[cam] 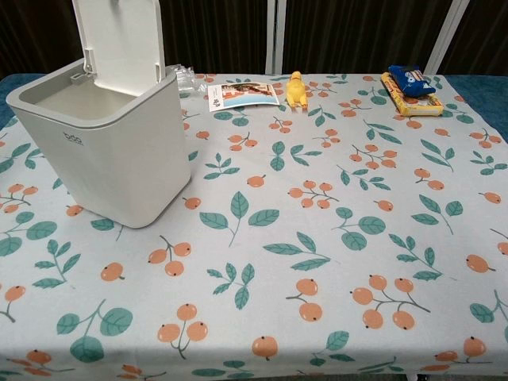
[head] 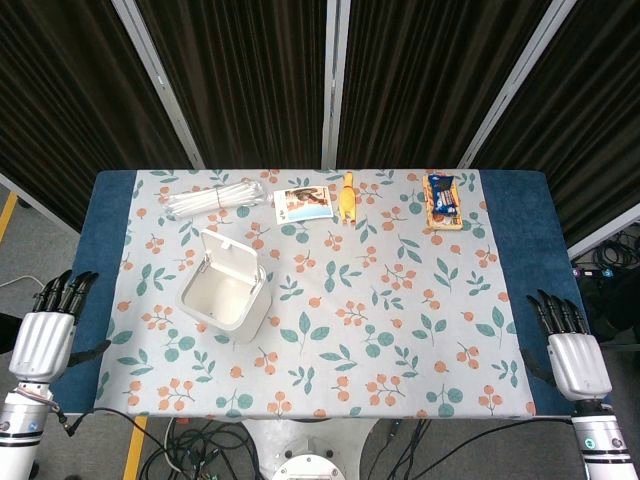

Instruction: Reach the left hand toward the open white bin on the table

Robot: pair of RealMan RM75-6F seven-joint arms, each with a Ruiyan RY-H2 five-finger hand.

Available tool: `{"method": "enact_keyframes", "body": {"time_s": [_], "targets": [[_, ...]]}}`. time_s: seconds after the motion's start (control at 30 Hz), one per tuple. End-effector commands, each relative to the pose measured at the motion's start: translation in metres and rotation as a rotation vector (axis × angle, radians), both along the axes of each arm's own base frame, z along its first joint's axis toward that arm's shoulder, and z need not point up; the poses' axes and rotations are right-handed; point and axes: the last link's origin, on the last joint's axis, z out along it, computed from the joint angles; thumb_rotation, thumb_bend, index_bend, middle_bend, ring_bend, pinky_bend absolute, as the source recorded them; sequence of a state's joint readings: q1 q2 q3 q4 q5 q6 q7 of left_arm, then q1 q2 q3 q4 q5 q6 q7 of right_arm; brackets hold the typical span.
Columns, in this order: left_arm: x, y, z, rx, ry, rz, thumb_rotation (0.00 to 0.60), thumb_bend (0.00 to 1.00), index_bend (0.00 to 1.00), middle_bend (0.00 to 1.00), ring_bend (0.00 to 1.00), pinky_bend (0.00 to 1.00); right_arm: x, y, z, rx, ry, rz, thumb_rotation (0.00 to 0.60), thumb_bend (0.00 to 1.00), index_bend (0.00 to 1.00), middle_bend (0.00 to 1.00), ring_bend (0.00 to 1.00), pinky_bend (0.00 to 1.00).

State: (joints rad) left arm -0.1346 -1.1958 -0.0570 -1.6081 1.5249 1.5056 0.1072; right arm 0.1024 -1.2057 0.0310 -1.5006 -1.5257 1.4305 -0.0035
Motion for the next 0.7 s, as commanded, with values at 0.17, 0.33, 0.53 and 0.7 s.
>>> {"method": "enact_keyframes", "body": {"time_s": [0.17,0.33,0.53,0.7], "targets": [[0.001,-0.001,-0.001,-0.017,-0.013,-0.005,0.6,0.09,0.08,0.1,0.0,0.11,0.0,-0.002,-0.002,0.004,-0.006,0.002,0.6,0.26,0.0,0.0,0.0,0.0],[0.002,0.0,0.001,-0.025,-0.012,-0.012,0.6,0.09,0.08,0.1,0.0,0.11,-0.003,0.0,-0.003,0.0,-0.004,-0.012,0.6,0.26,0.0,0.0,0.0,0.0],[0.005,0.0,0.003,-0.02,-0.011,-0.034,0.6,0.14,0.08,0.1,0.0,0.11,-0.005,0.002,0.0,-0.004,0.005,-0.013,0.6,0.26,0.0,0.0,0.0,0.0],[0.01,0.004,0.006,-0.03,-0.037,-0.066,0.6,0.42,0.08,0.11,0.0,0.11,-0.01,0.001,0.001,-0.007,0.002,-0.031,0.6,0.26,0.0,0.0,0.0,0.0]]}}
